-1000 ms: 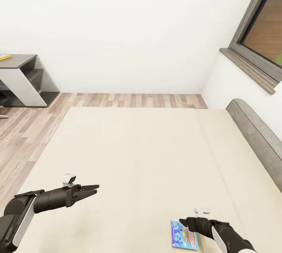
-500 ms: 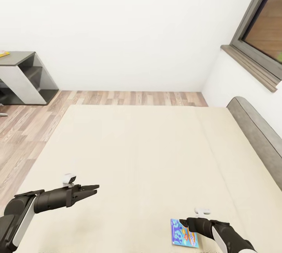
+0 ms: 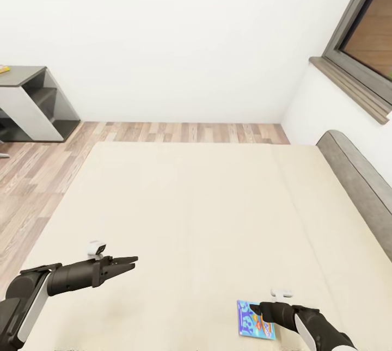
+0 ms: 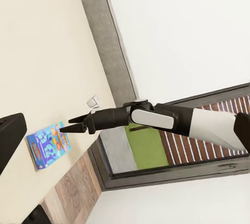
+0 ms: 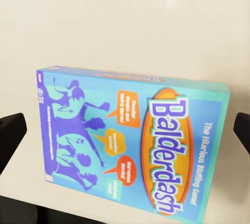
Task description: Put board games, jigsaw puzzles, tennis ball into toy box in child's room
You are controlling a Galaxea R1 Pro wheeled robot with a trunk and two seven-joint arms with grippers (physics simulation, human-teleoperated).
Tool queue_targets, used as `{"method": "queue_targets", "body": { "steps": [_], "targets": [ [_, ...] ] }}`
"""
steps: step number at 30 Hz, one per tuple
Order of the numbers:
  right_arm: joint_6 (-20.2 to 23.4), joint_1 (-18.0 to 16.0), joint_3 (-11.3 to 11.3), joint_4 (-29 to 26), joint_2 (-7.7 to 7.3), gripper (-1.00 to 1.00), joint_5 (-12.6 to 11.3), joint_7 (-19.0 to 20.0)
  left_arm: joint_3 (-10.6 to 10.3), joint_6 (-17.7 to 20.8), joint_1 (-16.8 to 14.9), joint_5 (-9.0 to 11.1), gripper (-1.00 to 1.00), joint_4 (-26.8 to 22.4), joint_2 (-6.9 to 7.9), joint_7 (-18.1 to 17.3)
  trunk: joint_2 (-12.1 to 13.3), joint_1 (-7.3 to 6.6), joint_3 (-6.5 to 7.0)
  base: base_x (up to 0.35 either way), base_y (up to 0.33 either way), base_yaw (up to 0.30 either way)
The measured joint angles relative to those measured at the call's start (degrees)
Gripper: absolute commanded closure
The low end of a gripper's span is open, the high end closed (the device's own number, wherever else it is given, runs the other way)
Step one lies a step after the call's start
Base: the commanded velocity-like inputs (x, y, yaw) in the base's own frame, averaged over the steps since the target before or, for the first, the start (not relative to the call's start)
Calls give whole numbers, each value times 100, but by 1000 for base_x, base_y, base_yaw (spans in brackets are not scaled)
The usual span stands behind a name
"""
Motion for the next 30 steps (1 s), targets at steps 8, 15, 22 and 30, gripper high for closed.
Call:
{"method": "queue_targets", "body": {
  "steps": [8, 15, 22, 30],
  "targets": [
    [0, 1, 0, 0, -4, -100, -1, 0, 1, -2, 0, 0, -100, 0, 0, -20, 0, 0, -69, 0, 0, 0],
    [0, 0, 0, 2, -8, -100, -2, 0, 4, -3, 0, 0, -100, 0, 0, -25, 0, 0, -128, 0, 0, 0],
    [0, 0, 0, 1, -3, -100, -1, 0, 8, -5, 0, 0, -100, 0, 0, -38, 0, 0, -188, 0, 0, 0],
    [0, 1, 0, 4, -2, -100, -2, 0, 9, -5, 0, 0, -100, 0, 0, -40, 0, 0, -257, 0, 0, 0]
  ]
}}
